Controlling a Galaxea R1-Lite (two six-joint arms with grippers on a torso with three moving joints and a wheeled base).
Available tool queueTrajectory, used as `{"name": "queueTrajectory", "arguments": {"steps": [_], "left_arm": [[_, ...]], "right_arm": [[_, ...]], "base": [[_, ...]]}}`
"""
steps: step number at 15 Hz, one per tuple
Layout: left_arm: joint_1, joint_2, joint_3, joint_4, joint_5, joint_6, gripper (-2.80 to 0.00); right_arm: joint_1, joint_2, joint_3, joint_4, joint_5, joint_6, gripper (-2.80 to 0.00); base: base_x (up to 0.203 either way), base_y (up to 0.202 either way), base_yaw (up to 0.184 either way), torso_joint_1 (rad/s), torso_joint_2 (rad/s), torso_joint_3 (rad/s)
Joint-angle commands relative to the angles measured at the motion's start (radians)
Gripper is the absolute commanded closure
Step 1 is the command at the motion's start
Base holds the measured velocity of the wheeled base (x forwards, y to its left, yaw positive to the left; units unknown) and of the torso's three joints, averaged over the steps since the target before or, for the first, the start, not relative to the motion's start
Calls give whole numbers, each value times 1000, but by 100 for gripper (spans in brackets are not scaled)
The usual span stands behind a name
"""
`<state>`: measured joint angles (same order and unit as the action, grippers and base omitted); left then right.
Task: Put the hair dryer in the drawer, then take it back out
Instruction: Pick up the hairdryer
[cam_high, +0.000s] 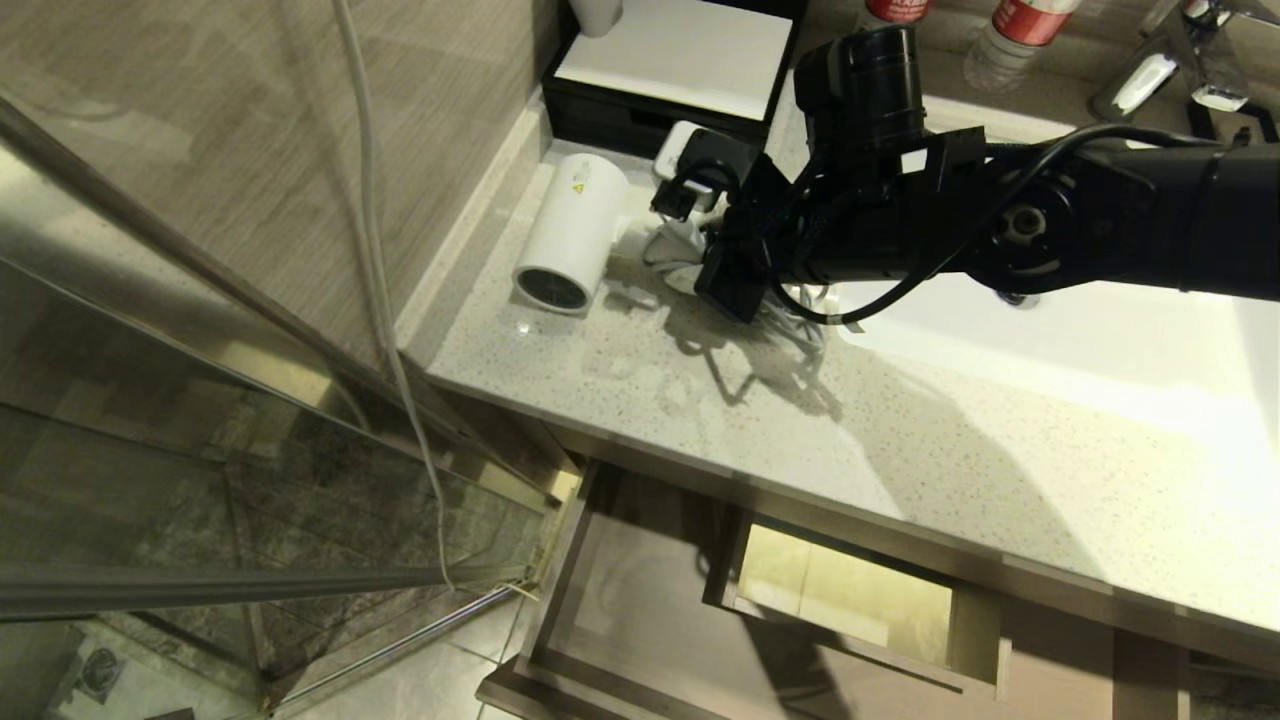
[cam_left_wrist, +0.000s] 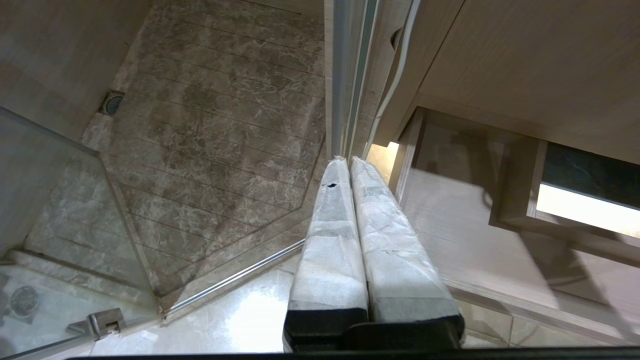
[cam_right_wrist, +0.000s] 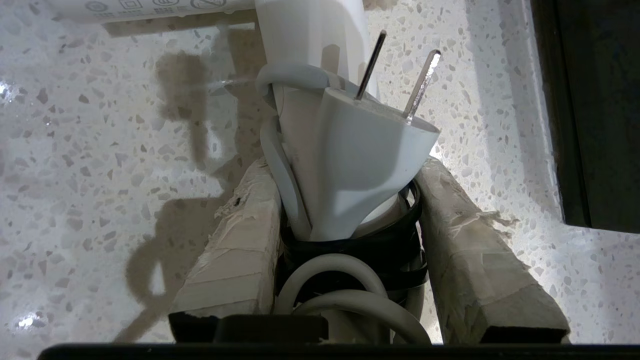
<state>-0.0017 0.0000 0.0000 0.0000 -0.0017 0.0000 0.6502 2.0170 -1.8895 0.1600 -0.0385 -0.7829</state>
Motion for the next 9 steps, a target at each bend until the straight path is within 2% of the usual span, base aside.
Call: {"name": "queueTrajectory", "arguments": {"steps": [1, 9], "left_arm": [[0, 0, 2, 0, 0, 0, 0], [0, 0, 2, 0, 0, 0, 0]], "right_arm": [[-2, -22, 7, 4, 0, -4, 0], [-57, -99, 19, 68, 2, -1, 0]], "base": [[0, 0, 0, 0, 0, 0], [0, 0, 0, 0, 0, 0]]}}
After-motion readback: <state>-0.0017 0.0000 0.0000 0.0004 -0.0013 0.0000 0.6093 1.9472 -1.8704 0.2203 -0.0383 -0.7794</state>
